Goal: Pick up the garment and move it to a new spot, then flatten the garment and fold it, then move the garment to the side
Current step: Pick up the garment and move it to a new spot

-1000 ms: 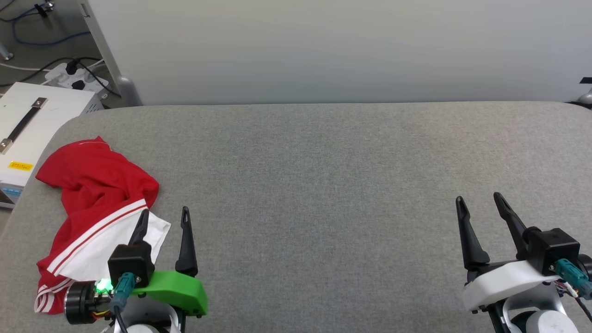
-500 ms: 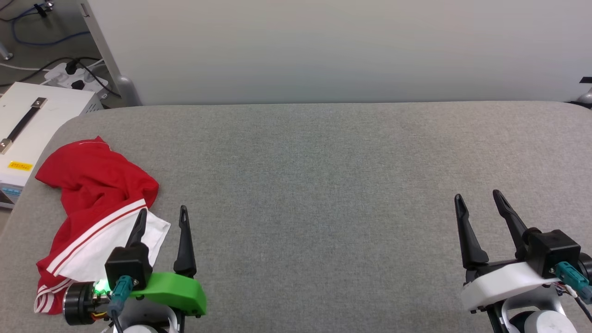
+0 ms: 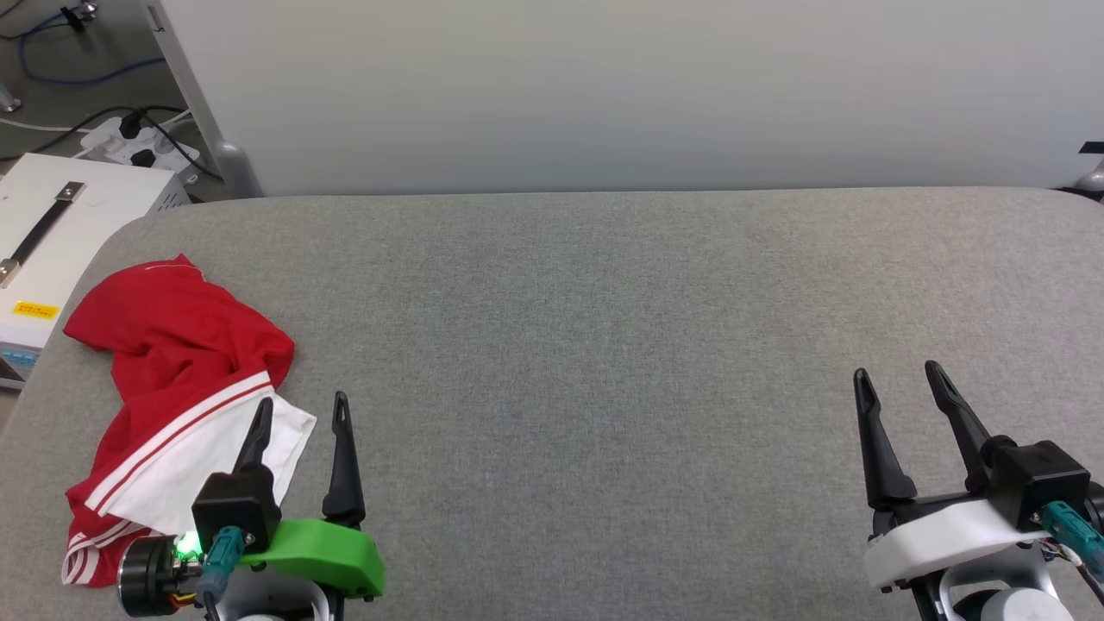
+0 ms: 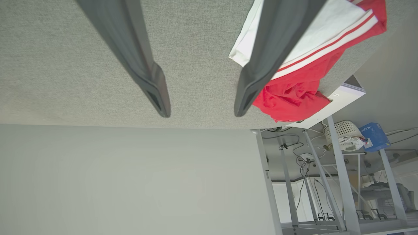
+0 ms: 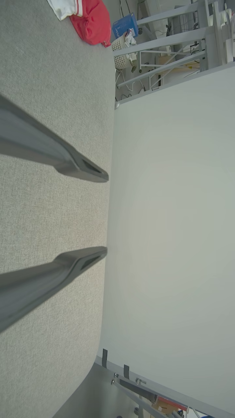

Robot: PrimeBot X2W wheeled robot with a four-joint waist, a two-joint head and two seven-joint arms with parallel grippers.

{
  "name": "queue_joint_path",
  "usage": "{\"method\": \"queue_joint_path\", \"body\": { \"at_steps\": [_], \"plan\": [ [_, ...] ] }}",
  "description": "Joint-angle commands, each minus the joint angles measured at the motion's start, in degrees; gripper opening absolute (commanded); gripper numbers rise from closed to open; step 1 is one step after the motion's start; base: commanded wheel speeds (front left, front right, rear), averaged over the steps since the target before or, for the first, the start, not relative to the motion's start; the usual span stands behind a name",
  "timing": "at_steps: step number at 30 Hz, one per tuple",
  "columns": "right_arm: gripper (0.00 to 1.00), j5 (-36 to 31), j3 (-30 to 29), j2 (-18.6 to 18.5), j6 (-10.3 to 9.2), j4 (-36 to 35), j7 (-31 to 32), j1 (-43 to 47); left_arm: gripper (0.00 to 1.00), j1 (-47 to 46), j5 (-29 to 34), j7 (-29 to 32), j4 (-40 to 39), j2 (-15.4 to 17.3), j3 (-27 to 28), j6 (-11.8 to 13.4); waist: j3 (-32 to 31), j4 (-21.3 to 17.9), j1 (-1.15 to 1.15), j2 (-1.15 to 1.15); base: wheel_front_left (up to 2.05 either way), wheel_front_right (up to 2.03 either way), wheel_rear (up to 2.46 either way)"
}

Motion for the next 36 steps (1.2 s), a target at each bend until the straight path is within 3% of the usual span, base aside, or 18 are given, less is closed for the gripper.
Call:
{"method": "queue_joint_path", "body": {
  "at_steps": [1, 36],
  "plan": [
    [1.0, 0.4, -0.1, 0.0, -0.03, 0.0, -0.8, 0.6, 1.0, 0.6, -0.7, -0.5, 0.2, -0.1, 0.2, -0.3, 0.0, 0.0, 0.0, 0.0, 0.0, 0.0, 0.0],
    [1.0, 3.0, 0.3, 0.1, -0.05, 2.2, -4.9, 2.5, 1.0, 2.0, -2.5, -4.7, 1.9, -0.2, 0.7, 0.0, 0.3, -0.1, 0.0, 0.0, 0.0, 0.0, 0.0]
  ]
}}
